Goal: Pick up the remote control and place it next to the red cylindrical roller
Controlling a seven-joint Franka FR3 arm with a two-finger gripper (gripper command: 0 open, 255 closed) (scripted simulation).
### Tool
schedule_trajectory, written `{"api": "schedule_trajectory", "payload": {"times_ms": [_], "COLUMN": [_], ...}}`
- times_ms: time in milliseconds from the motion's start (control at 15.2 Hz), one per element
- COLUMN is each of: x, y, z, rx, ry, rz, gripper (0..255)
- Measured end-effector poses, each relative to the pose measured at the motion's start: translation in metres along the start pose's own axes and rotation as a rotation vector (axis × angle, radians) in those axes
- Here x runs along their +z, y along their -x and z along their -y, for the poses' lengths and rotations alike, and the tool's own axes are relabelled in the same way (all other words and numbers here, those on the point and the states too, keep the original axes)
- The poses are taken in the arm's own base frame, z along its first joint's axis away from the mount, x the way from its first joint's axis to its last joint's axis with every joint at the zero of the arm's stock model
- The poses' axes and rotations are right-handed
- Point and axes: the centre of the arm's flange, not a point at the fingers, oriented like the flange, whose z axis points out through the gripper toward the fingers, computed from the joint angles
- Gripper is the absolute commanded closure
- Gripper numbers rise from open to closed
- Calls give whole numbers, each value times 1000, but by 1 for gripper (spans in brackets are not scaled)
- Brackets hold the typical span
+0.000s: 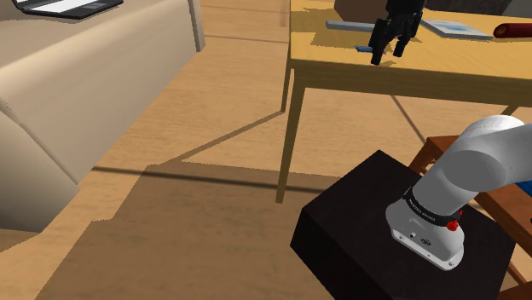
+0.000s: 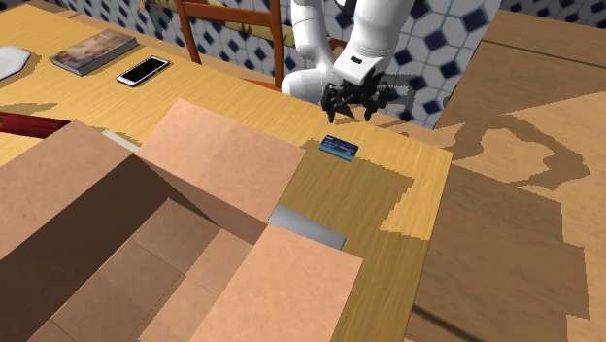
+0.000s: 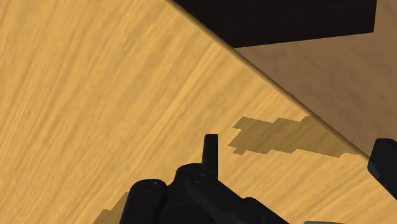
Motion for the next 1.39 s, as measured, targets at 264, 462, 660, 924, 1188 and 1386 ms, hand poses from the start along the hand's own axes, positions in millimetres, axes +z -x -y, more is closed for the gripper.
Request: {"api": "schedule_trajectory", "payload": {"times_ms": [264,462,660,924,1188,1386], "x": [-2,-7,-13,-18,-28,-35], "y": [-17,-38,-65,-102,-146,-181], "z": [-20,-53,-80,-112,-148,-166], "rx": [-59,-143,-230,-348,-464,-552], "ry": [-6,-13,-19,-30,-38,-45], "rz": [-8,-17,-28,-41,-55,-66], "gripper": [0,0,0,0,0,0]}}
